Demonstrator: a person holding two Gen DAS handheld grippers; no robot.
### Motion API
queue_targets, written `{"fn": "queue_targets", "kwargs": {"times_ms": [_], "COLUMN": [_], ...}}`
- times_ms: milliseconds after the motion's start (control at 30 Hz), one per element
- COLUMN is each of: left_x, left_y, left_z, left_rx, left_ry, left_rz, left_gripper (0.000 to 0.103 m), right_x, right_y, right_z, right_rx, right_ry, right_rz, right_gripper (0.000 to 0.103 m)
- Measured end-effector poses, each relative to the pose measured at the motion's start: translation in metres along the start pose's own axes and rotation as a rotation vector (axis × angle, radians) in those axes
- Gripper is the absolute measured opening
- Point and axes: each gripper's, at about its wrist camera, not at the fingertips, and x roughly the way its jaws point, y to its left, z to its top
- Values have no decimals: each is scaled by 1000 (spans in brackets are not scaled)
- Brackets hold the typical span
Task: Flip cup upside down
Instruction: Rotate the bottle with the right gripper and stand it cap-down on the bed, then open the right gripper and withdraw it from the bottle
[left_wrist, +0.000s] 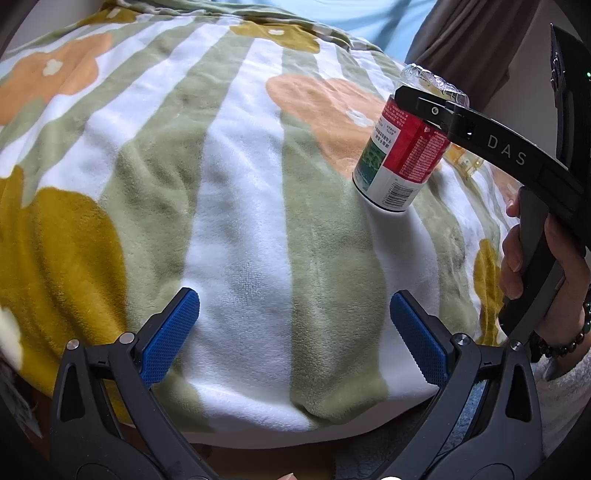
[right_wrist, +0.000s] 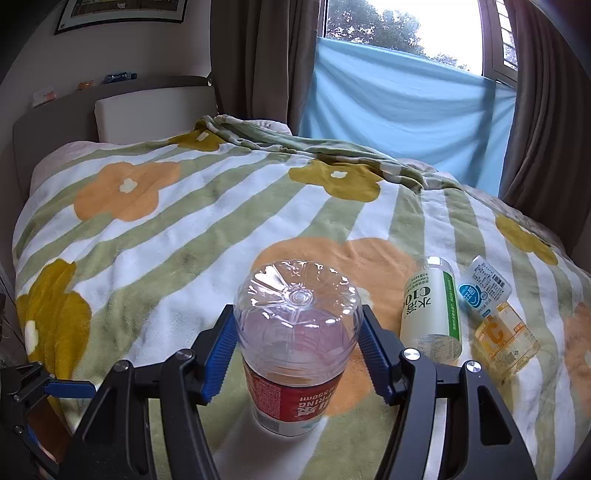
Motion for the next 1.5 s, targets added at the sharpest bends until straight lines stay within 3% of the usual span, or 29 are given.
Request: {"fn": "queue_targets", "kwargs": {"times_ms": [200,433,667,767,867,1100,1200,1367,1500], "left_x": [-1,-1,0,0,-1,-4,-10,-43,-92], "left_y": [-4,-4,-2,-3,-3,-3,-5,-12,-30], "left_z": [-1,-1,1,0,0,1,0,9,28], "left_rx": [18,16,4,9,9,9,18,35,82], "left_ry": [-5,-4,-7,-6,-9,-24,-51,-138,-242], "left_rz": [11,9,-1,0,2,0,5,30,59], "left_gripper": [103,103,103,103,103,103,103,103,103], "right_x": [-6,2,2,5,3,-4,-22,-82,-147], "right_y": [-2,-6,4,2,-2,-3,-3,0,1], "right_z": [-5,-5,-15,-14,-16,-20,-19,-7,3], "right_rx": [17,96,54,66,96,100,100,82,86], "right_ry": [-5,-75,-119,-92,-99,-99,-96,-108,-188], "right_rz": [-1,3,-25,-6,-22,-29,-15,-66,-127], "right_gripper": [59,59,60,70,100,102,102,102,102]}}
